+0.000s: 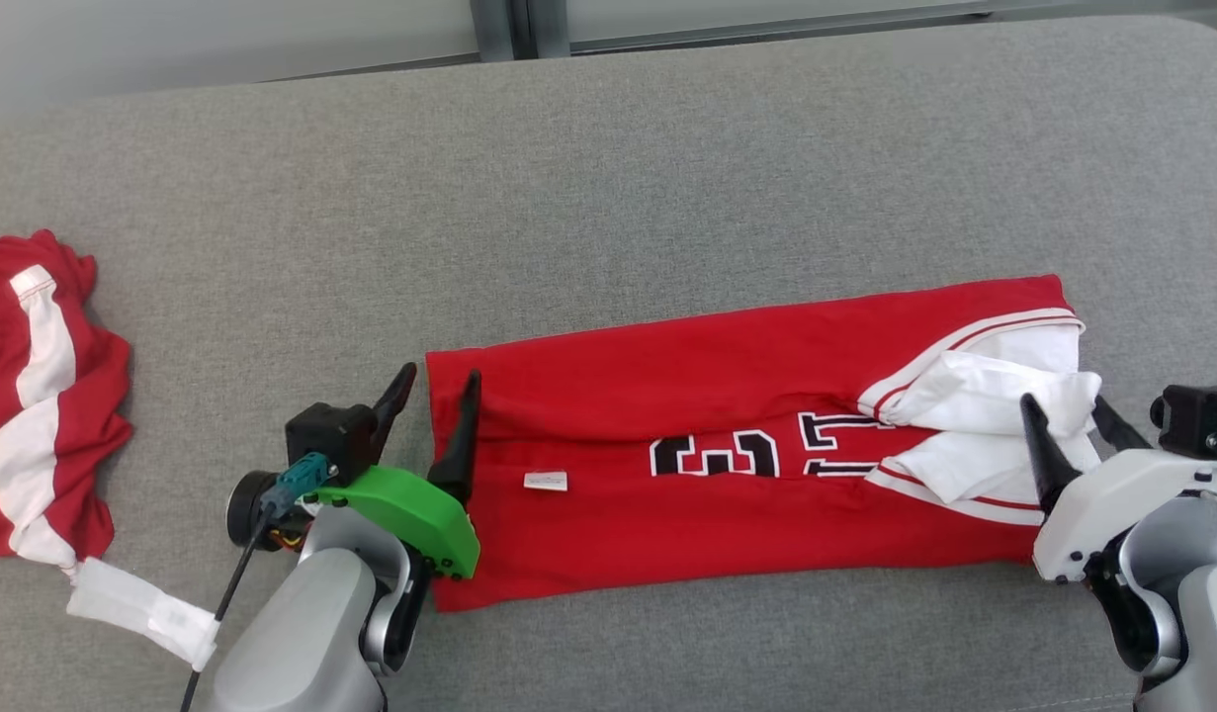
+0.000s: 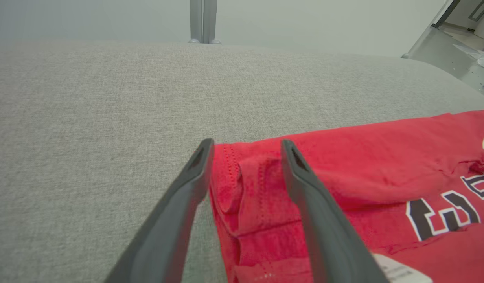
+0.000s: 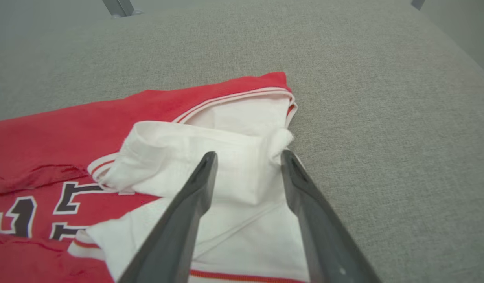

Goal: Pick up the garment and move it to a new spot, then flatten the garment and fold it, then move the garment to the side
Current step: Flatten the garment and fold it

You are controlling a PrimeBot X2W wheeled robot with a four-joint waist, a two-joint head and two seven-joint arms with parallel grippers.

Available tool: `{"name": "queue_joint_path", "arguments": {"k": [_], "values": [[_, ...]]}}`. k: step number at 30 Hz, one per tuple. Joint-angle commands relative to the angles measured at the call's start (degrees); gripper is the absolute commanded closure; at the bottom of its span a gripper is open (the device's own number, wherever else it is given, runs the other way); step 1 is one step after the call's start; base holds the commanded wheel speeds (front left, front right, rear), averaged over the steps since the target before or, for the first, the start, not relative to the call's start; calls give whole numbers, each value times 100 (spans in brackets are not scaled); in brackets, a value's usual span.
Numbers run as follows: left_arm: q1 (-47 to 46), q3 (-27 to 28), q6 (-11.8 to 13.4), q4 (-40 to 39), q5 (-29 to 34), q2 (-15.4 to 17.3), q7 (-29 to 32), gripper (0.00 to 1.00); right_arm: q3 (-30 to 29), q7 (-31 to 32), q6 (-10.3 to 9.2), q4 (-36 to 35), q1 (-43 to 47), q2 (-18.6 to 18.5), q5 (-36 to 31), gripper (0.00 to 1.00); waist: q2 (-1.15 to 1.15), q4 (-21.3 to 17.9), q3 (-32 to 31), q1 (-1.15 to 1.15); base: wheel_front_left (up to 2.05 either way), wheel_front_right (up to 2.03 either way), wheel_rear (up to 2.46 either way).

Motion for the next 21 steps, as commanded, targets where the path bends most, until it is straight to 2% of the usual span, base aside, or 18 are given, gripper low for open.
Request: {"name": "queue_joint_path", "arguments": {"k": [1, 6, 11, 17, 21], "values": [[142, 117, 15, -42, 75, 7, -18, 0, 19, 58, -8, -57, 116, 20, 50, 0, 0, 19, -51, 0, 0, 0, 0], [418, 618, -96, -583, 278, -60, -18, 0, 22, 180, -8, -381, 253, 56, 259, 0, 0, 27, -176, 0, 0, 0, 0], [907, 1330, -333, -1434, 638, -241, -10, 0, -336, 296, -7, -648, 296, 125, 281, 0, 0, 35, -292, 0, 0, 0, 0], [1493, 2095, -612, -2337, 1091, -512, -10, 0, -823, 612, -7, -411, 104, 296, 126, 0, 0, 81, -324, 0, 0, 0, 0], [1827, 2487, -689, -2759, 1373, -639, -11, 0, -1049, 713, -6, -100, -54, 422, 34, 0, 0, 170, -308, 0, 0, 0, 0]]}}
